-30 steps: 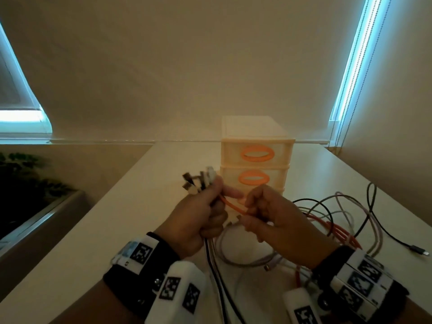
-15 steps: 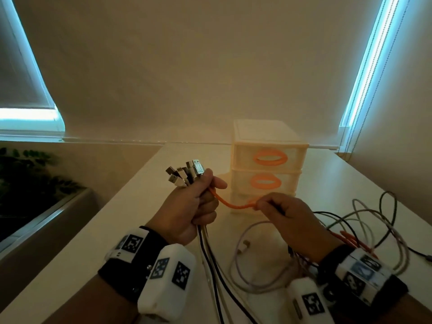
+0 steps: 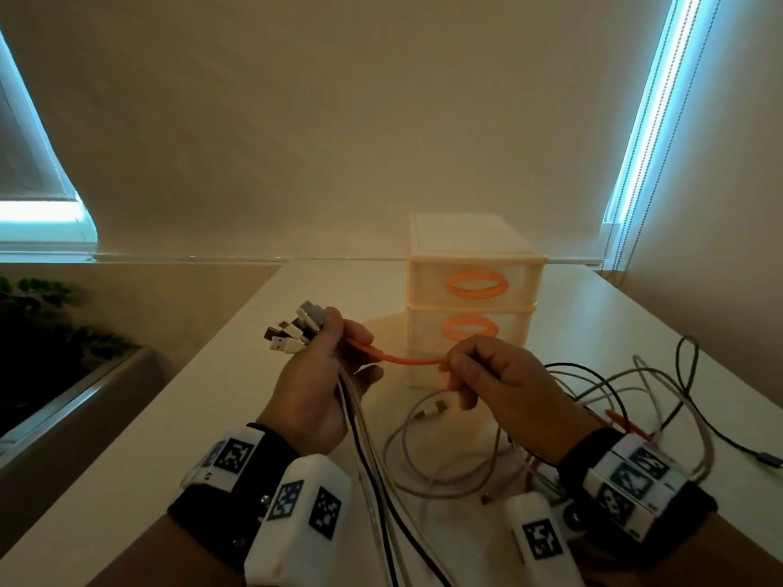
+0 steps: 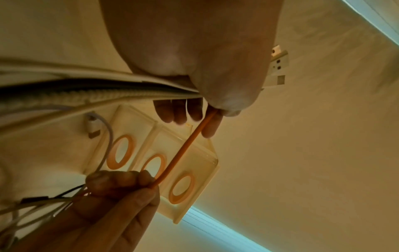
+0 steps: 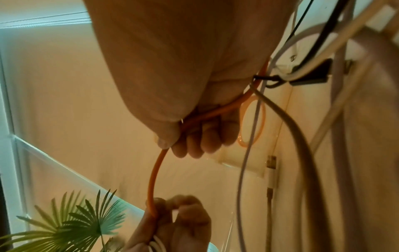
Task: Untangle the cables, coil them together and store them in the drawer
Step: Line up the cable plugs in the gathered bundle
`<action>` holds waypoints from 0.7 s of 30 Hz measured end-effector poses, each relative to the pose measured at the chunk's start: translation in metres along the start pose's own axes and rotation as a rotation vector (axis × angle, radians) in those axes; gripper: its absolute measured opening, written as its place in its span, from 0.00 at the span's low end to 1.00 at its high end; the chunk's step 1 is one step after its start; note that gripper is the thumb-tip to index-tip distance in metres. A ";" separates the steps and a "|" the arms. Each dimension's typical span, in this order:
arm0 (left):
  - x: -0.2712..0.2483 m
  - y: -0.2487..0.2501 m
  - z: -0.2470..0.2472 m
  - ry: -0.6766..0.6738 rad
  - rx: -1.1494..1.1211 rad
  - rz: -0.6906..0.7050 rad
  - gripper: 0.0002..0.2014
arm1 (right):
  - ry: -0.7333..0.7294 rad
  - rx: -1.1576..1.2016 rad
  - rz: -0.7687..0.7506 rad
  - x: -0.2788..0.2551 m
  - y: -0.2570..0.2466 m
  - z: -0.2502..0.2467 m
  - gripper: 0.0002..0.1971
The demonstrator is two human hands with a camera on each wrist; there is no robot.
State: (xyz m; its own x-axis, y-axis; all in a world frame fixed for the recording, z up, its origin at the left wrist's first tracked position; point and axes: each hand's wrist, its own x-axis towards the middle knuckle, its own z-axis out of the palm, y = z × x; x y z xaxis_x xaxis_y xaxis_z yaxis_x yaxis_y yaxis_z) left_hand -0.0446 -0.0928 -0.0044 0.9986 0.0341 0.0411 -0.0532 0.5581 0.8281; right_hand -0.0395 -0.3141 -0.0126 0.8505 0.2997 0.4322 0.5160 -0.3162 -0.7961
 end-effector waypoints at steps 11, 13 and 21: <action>-0.011 0.015 0.008 -0.156 -0.424 -0.118 0.25 | -0.072 -0.317 0.090 0.000 0.007 0.000 0.08; -0.010 0.017 0.005 -0.194 -0.422 -0.156 0.25 | -0.056 -0.452 0.084 0.000 0.005 -0.007 0.11; -0.012 0.015 0.001 -0.582 -0.177 -0.319 0.24 | 0.130 -0.674 0.072 0.002 -0.013 -0.028 0.13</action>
State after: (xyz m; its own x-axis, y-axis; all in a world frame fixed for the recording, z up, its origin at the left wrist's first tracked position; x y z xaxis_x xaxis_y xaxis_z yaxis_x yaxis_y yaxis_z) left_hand -0.0579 -0.0859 0.0084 0.8031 -0.5778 0.1453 0.2935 0.5959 0.7475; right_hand -0.0415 -0.3346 0.0104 0.8686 0.1596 0.4692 0.3724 -0.8348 -0.4055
